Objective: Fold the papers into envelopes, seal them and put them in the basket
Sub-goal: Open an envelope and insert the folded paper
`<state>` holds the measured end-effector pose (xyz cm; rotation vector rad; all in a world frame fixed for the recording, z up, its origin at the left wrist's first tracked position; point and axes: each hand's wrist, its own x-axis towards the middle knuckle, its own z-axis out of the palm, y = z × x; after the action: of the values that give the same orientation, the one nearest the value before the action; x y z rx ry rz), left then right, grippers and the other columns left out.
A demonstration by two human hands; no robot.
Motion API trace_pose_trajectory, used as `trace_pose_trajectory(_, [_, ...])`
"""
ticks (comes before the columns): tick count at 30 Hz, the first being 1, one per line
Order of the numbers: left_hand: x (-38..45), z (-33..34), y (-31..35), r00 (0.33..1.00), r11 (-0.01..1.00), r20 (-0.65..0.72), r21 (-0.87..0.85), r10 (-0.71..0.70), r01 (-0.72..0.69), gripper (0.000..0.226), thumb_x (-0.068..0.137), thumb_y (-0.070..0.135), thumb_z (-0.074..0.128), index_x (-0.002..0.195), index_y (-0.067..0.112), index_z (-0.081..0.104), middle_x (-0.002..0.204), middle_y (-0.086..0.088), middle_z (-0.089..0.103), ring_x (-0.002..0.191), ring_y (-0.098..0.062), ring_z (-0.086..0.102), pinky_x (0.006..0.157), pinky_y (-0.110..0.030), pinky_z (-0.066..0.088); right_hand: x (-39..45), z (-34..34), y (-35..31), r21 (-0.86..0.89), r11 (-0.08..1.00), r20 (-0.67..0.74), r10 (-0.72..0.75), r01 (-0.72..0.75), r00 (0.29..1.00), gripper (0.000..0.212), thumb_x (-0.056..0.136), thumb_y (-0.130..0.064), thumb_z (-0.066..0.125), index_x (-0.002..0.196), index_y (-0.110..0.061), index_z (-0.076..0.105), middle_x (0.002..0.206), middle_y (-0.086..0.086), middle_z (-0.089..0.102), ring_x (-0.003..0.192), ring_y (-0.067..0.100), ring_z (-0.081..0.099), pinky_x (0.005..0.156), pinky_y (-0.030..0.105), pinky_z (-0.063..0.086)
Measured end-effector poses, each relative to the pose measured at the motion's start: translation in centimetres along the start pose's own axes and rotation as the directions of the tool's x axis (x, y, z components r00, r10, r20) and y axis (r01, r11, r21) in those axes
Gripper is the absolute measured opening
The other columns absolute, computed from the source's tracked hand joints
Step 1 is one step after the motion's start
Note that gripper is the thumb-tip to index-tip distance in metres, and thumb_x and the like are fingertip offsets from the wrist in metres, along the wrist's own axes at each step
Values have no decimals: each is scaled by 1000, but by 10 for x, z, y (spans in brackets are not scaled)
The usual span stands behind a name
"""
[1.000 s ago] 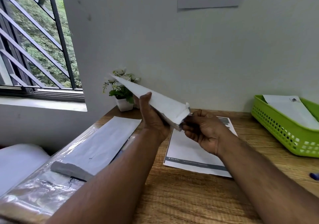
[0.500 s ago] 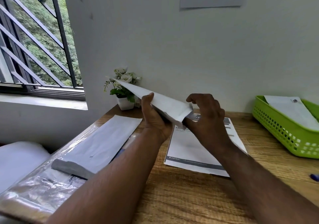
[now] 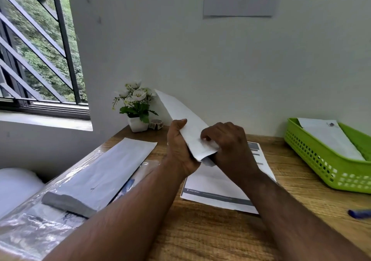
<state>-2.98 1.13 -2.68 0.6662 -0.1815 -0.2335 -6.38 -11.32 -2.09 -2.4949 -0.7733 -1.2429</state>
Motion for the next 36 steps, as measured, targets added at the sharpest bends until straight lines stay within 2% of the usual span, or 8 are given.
trace_pose_trajectory(8, [-1, -6, 10, 1000, 997, 15, -71, 2, -1, 39, 90, 35, 39, 105, 7, 61, 92, -15, 64, 82, -31, 59, 76, -40, 47, -4, 8, 6, 103, 992, 30, -71, 67, 997, 19, 72, -6, 66, 88, -13, 73, 88, -1, 71, 82, 17, 64, 73, 29, 49])
trace_pose_trajectory(14, [2, -11, 25, 999, 999, -44, -37, -30, 28, 53, 88, 41, 44, 125, 6, 58, 110, -21, 66, 97, -39, 60, 92, -48, 45, -6, -10, 18, 193, 976, 223, -146, 103, 964, 59, 72, -35, 78, 125, -16, 62, 124, 0, 65, 121, 14, 56, 101, 33, 45])
trace_pose_trajectory(20, [13, -5, 32, 984, 949, -175, 315, 22, 34, 48, 95, 51, 48, 122, 12, 58, 111, -15, 71, 97, -35, 68, 81, -51, 56, 4, -23, 14, -107, 962, -3, -251, 249, 968, 23, 79, -3, 58, 91, -12, 77, 94, 5, 76, 86, 22, 72, 74, 36, 58])
trace_pose_trajectory(24, [17, -17, 20, 887, 704, -286, 708, 364, -61, 78, 80, 64, 58, 144, 24, 36, 137, -8, 53, 119, -31, 56, 92, -52, 51, 9, -35, 29, -157, 978, 288, 180, -140, 940, 30, 82, -4, 55, 94, -24, 74, 103, -2, 68, 97, 23, 65, 78, 28, 50])
trace_pose_trajectory(27, [13, -22, 21, 835, 262, 29, 943, 550, -206, 77, 81, 44, 72, 146, 27, 35, 133, -1, 48, 118, -20, 51, 95, -37, 48, 2, -35, 39, -256, 942, 582, 330, -217, 743, 33, 84, -3, 58, 105, -25, 69, 110, -4, 61, 102, 15, 60, 75, 16, 39])
trace_pose_trajectory(30, [7, -15, 9, 939, 3, 280, 958, 200, -286, 59, 78, 41, 76, 132, 35, 54, 130, 6, 56, 117, -14, 54, 95, -32, 47, -12, -24, 47, -191, 925, 727, 359, -330, 585, 37, 76, 2, 67, 99, -28, 69, 94, -6, 60, 88, 12, 60, 61, 14, 40])
trace_pose_trajectory(33, [5, -12, -9, 944, -376, 284, 867, -170, -328, 59, 70, 55, 77, 123, 41, 58, 137, 9, 49, 128, -12, 42, 108, -39, 34, -10, -25, 50, -156, 884, 780, 384, -440, 494, 34, 76, 3, 70, 97, -23, 70, 88, -5, 63, 82, 14, 63, 64, 24, 53])
trace_pose_trajectory(36, [4, -10, -17, 949, -380, 200, 881, -245, -284, 41, 72, 50, 77, 109, 36, 66, 123, 6, 54, 115, -14, 48, 97, -33, 40, -11, -29, 53, -104, 872, 778, 371, -479, 507, 31, 75, 0, 73, 95, -23, 69, 87, -7, 63, 86, 16, 64, 77, 34, 57])
